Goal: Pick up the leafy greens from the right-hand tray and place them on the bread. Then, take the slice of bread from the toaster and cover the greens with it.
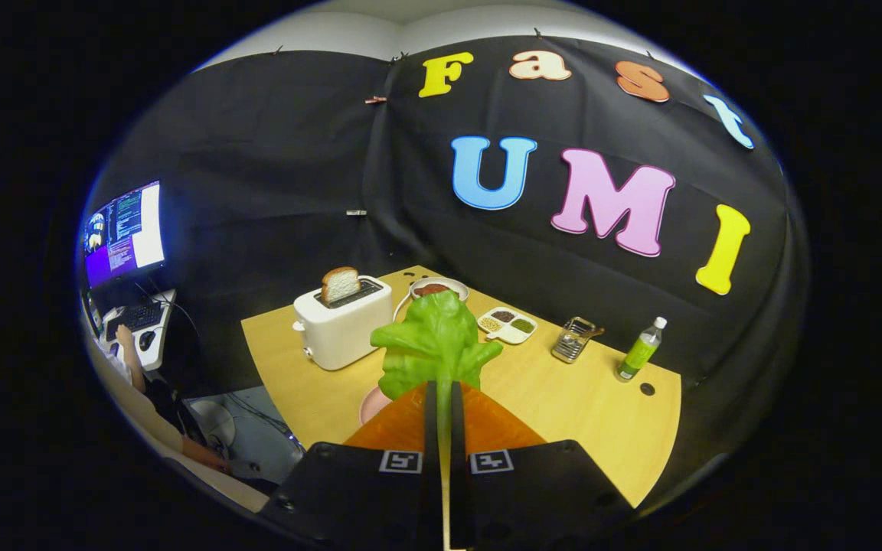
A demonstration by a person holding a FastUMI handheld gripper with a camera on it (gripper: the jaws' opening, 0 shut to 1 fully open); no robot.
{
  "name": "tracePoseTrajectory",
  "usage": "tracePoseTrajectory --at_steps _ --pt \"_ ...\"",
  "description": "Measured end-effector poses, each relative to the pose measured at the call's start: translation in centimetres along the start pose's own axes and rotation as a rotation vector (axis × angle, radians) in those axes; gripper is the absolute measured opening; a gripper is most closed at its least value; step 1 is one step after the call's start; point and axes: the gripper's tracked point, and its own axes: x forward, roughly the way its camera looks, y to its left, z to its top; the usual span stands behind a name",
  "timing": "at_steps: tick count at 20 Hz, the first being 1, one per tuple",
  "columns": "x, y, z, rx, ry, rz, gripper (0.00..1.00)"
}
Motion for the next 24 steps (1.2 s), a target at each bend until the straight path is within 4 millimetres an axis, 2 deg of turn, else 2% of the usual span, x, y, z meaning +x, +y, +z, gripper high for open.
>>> tracePoseTrajectory --at_steps 5,7,13,17,20,22,23,24 --pt "7.9 2.0 -4.2 0.035 0.179 0.042 0.08" --pt "10.7 2.4 -6.7 0.053 0.265 0.046 0.08" --pt "17.3 2.8 -12.9 0.043 0.435 0.035 0.08" --pt "19.6 3.0 -16.4 0.025 0.531 0.032 0.08" --pt "20.3 2.4 -17.4 -0.005 0.556 0.010 0.08" --pt "20.6 2.3 -17.7 -0.007 0.567 0.008 0.12" --pt "20.6 2.5 -17.9 0.003 0.579 0.012 0.16" --pt "20.6 2.5 -18.1 0.011 0.592 0.014 0.35"
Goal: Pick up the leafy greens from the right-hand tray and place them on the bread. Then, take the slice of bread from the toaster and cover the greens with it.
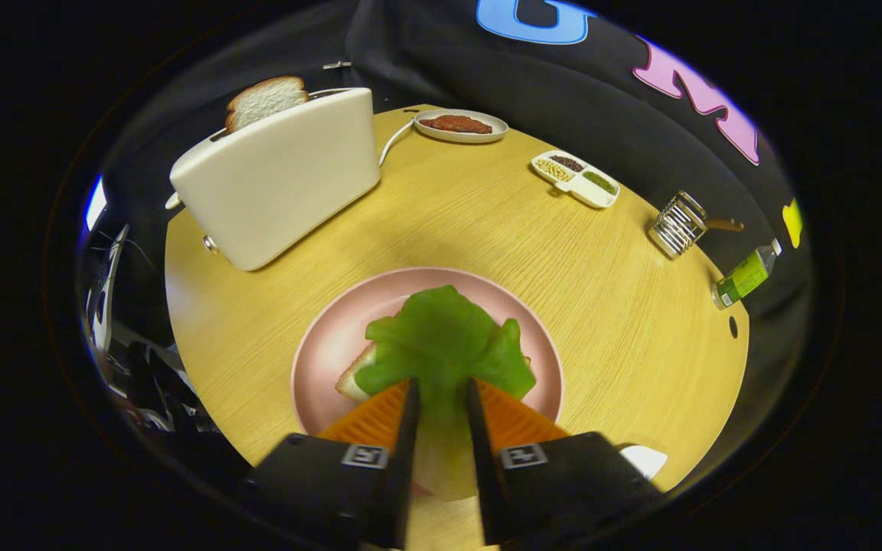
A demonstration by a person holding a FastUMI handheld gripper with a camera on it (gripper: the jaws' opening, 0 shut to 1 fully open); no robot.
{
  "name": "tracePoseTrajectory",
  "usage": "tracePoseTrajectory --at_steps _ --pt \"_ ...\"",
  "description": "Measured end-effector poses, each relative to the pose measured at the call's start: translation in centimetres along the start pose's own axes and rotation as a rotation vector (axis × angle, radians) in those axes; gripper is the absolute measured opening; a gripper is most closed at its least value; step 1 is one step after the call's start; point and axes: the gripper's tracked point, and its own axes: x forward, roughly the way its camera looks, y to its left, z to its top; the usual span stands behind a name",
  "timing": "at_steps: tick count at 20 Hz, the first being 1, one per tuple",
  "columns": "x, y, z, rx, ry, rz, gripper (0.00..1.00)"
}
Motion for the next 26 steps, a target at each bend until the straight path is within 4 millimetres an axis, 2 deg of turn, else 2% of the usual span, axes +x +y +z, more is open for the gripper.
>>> tracePoseTrajectory --at_steps 2,6,9,13,15,20,23,26 --pt "0.0 -0.5 -0.2 0.001 0.004 -0.020 0.74" --pt "-0.6 -0.4 0.7 0.022 -0.036 -0.025 0.84" --pt "-2.8 -0.2 2.5 0.066 -0.098 -0.023 0.85" --pt "-7.1 0.4 7.0 0.104 -0.228 -0.013 0.84" --pt "-9.7 1.0 10.0 0.104 -0.301 -0.016 0.84" --pt "-15.6 4.9 17.6 0.073 -0.480 0.034 0.82" --pt "-17.6 7.9 21.2 0.055 -0.537 0.067 0.82" --pt "-17.9 11.3 24.1 0.060 -0.559 0.106 0.82"
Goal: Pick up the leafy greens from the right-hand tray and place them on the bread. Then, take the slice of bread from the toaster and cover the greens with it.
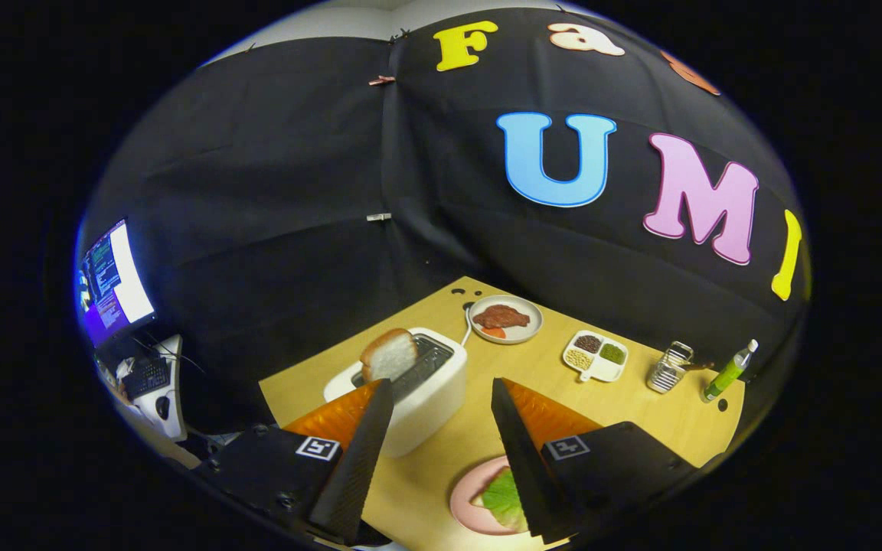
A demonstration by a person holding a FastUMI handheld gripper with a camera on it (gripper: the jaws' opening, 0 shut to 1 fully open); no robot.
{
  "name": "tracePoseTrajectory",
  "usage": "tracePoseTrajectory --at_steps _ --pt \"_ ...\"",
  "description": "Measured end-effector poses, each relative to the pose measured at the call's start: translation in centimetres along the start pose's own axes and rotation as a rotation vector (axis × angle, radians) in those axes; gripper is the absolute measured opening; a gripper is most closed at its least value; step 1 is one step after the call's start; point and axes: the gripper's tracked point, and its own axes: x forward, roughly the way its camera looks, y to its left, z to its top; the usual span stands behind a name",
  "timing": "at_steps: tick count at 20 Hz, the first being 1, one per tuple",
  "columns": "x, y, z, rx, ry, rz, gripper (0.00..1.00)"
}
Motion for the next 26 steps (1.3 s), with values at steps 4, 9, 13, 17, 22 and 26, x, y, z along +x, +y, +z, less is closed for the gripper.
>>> tracePoseTrajectory --at_steps 4,9,13,17,22,26 --pt "3.6 4.2 1.5 0.010 0.008 0.021 0.82" --pt "8.4 7.7 1.6 0.059 0.042 -0.002 0.82" --pt "13.1 8.0 0.7 0.123 0.111 -0.057 0.82" --pt "17.2 6.4 -1.6 0.140 0.199 -0.175 0.82" --pt "19.2 5.5 -4.6 0.208 0.279 -0.276 0.80" --pt "19.5 5.3 -5.7 0.338 0.293 -0.291 0.18"
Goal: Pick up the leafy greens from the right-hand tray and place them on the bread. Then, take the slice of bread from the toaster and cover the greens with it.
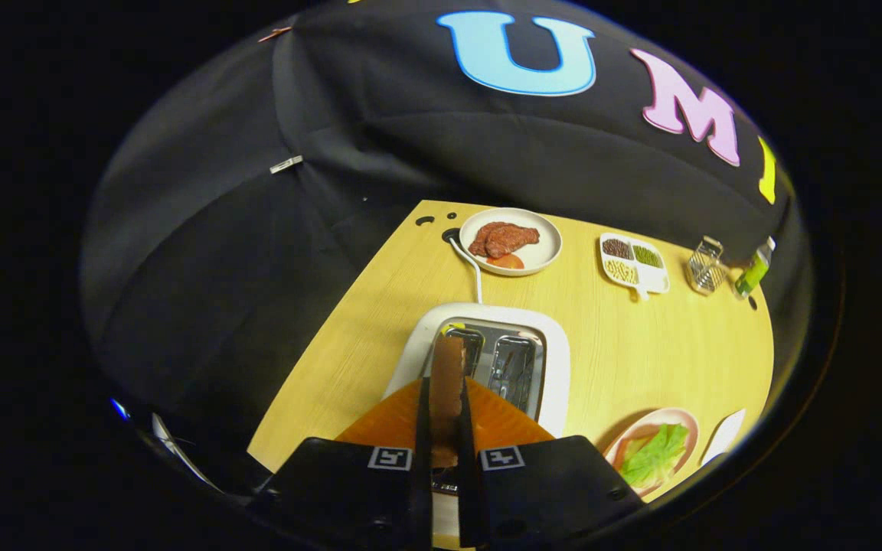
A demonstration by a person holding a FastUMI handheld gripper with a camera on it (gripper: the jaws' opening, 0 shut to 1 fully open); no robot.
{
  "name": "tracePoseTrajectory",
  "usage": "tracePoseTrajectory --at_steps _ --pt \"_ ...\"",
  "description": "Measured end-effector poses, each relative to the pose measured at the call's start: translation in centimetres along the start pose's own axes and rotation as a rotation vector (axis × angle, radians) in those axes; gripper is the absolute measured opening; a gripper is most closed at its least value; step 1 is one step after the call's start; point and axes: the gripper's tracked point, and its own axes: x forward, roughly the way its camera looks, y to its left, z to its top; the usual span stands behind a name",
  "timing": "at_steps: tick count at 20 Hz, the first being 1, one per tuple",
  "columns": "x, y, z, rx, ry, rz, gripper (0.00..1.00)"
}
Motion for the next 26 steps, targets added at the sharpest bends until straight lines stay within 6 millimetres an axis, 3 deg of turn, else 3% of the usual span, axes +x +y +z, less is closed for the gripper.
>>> tracePoseTrajectory --at_steps 6,16,19,22,26 --pt "-1.5 -0.1 1.3 0.026 -0.037 0.027 0.15" --pt "-7.7 -1.8 6.3 0.083 -0.165 0.097 0.15" --pt "-10.3 -3.5 7.9 0.121 -0.213 0.122 0.15" --pt "-12.7 -6.8 8.8 0.127 -0.244 0.105 0.14" --pt "-14.4 -12.2 7.4 0.115 -0.253 0.033 0.15"
